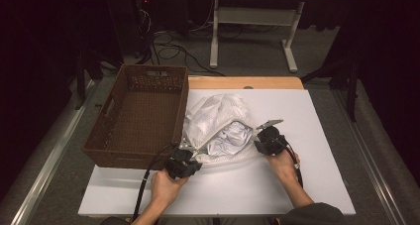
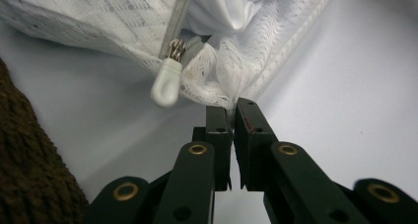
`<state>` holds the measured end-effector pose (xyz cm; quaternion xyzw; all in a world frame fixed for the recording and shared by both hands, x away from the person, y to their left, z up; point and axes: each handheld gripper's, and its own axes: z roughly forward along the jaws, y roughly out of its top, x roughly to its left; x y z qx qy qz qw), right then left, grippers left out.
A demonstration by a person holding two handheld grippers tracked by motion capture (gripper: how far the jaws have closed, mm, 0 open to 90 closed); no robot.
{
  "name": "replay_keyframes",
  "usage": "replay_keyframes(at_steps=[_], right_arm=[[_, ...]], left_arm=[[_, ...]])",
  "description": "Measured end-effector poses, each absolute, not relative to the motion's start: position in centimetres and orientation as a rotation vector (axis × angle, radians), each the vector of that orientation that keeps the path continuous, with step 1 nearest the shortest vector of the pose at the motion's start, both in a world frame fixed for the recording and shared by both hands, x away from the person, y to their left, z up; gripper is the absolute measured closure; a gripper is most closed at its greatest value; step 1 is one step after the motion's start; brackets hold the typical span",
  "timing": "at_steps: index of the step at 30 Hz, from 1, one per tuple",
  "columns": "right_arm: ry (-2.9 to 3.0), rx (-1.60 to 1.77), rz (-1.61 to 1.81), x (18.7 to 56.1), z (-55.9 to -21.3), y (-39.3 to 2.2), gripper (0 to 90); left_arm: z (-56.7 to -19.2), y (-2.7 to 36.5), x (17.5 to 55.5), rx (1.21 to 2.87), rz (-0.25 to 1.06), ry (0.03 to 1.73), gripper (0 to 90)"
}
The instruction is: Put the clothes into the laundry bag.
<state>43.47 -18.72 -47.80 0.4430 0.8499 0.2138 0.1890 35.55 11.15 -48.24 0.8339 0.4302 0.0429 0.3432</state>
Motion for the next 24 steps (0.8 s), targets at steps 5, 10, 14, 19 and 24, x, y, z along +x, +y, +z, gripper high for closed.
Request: replay_keyframes(at_steps=[5, 10, 14, 19, 24], right_arm=[[2.413, 1.189, 0.594, 41.8, -47.2, -19.5, 89.9], [2.414, 1.179, 0.573, 38.8, -47.3, -21.8, 89.7], [2.437, 1.189, 0.597, 37.2, -47.9, -22.8, 86.4], [2.408, 1.115, 0.645, 36.8, -46.1, -21.5, 73.0], [2.377, 1.018, 0.656, 37.3, -44.0, -19.2, 60.8]], left_arm=[[-48.0, 11.4, 35.6, 2.166, 0.121, 1.117, 85.1], [-48.1, 11.2, 35.5, 2.173, 0.124, 1.116, 85.5], [-48.3, 10.6, 35.3, 2.222, 0.170, 1.097, 85.4], [-48.0, 10.3, 35.0, 2.230, 0.200, 1.081, 85.7], [-48.1, 10.4, 35.1, 2.230, 0.194, 1.082, 86.0]])
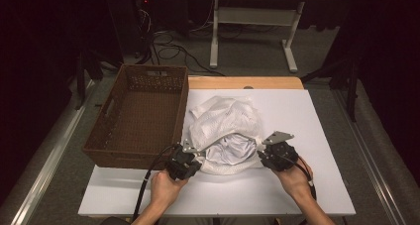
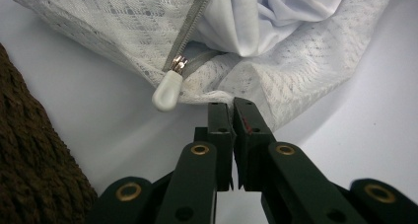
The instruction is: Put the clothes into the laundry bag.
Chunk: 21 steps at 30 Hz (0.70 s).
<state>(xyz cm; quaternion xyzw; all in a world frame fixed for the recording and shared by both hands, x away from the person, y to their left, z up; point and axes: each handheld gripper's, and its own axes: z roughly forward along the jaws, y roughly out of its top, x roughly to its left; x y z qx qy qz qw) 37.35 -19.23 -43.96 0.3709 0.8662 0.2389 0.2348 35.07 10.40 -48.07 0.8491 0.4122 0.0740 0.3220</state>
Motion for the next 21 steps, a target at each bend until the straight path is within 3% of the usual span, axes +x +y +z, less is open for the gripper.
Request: replay_keyframes(at_steps=[7, 15, 18, 21], right_arm=[[2.363, 1.001, 0.634, 39.1, -43.6, -17.5, 56.8], [2.395, 1.094, 0.627, 38.7, -43.8, -19.6, 53.6], [2.413, 1.076, 0.593, 38.1, -44.6, -19.7, 54.6], [2.429, 1.012, 0.638, 37.4, -44.7, -18.8, 62.1]], left_arm=[[-48.1, 10.4, 35.0, 2.241, 0.200, 1.078, 86.0], [-48.2, 10.4, 35.2, 2.242, 0.197, 1.079, 86.1], [-48.3, 10.1, 35.2, 2.257, 0.205, 1.077, 86.3], [-48.3, 10.0, 35.1, 2.261, 0.210, 1.074, 86.5]])
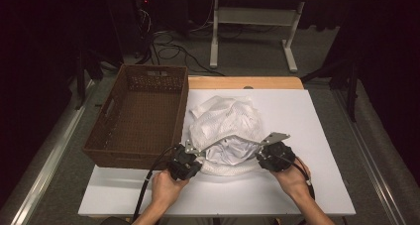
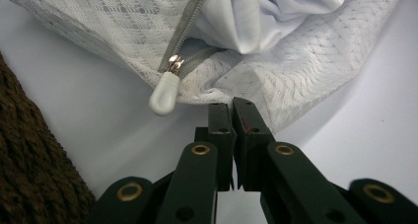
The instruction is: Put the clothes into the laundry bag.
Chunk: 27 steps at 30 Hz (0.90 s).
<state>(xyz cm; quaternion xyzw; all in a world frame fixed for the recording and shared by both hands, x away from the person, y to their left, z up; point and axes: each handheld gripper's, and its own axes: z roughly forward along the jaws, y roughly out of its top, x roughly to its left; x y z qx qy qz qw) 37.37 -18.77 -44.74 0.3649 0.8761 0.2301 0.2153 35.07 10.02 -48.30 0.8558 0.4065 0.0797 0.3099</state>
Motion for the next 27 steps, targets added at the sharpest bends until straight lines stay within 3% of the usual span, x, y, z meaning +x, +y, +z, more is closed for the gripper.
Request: replay_keyframes(at_steps=[6, 16, 27], right_arm=[[2.599, 0.864, 0.661, 36.7, -45.4, -14.5, 72.6], [2.706, 0.831, 0.608, 39.3, -48.2, -9.1, 73.6], [2.533, 0.953, 0.627, 43.8, -49.1, -8.2, 79.6]], left_arm=[[-48.2, 10.2, 35.0, 2.243, 0.207, 1.078, 87.0], [-48.2, 10.4, 35.2, 2.250, 0.165, 1.073, 89.5], [-48.5, 10.4, 35.2, 2.292, 0.129, 1.088, 90.0]])
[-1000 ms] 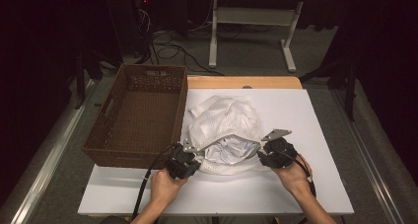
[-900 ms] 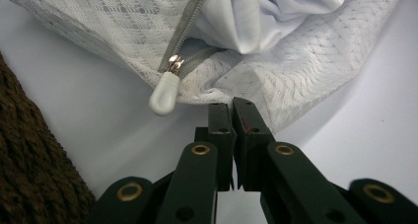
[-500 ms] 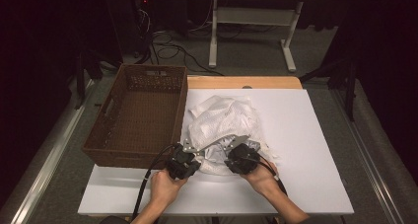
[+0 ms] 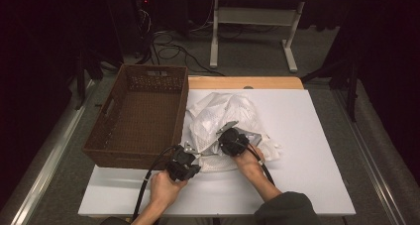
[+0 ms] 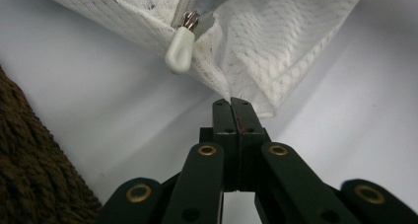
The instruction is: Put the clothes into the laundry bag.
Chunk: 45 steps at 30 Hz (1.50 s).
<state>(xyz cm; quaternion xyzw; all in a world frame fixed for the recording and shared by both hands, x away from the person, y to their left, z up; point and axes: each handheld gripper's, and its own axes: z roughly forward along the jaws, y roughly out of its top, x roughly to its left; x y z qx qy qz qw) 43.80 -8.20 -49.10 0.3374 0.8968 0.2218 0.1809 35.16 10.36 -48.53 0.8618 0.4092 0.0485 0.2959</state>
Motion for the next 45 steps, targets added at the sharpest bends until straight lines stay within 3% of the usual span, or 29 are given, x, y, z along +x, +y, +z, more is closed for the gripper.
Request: replay_keyframes(at_steps=[7, 11, 14, 24, 29, 34, 36, 39, 41, 45], right_arm=[[2.444, 0.989, 0.614, 45.4, -49.8, -8.1, 78.0], [2.473, 0.971, 0.637, 44.3, -49.2, -8.6, 64.4], [2.492, 0.945, 0.665, 42.5, -48.1, -9.7, 59.2], [2.314, 1.044, 0.694, 40.3, -44.7, -16.6, 54.9], [2.254, 1.115, 0.651, 41.4, -44.8, -18.0, 49.3], [2.242, 1.172, 0.582, 43.1, -45.8, -18.2, 48.1], [2.250, 1.210, 0.557, 43.8, -46.4, -18.3, 54.2], [2.290, 1.206, 0.555, 44.1, -46.7, -18.5, 78.3], [2.313, 1.192, 0.548, 44.0, -46.7, -18.6, 89.4], [2.347, 1.167, 0.543, 43.0, -46.5, -19.0, 90.0]], left_arm=[[-48.8, 10.1, 35.2, 2.314, 0.153, 1.088, 90.0], [-49.0, 10.1, 35.3, 2.310, 0.148, 1.083, 89.9], [-49.0, 10.1, 35.4, 2.306, 0.130, 1.077, 88.4], [-48.7, 9.1, 35.1, 2.239, 0.089, 1.081, 52.7], [-48.3, 8.2, 34.8, 2.247, 0.105, 1.054, 43.8], [-48.4, 7.4, 34.7, 2.249, 0.114, 1.039, 40.5], [-48.4, 7.2, 34.7, 2.246, 0.114, 1.038, 40.6], [-48.7, 7.0, 35.2, 2.280, 0.128, 1.043, 43.1], [-49.1, 7.2, 35.6, 2.304, 0.147, 1.059, 45.2], [-49.2, 7.1, 35.6, 2.295, 0.164, 1.065, 48.4]])
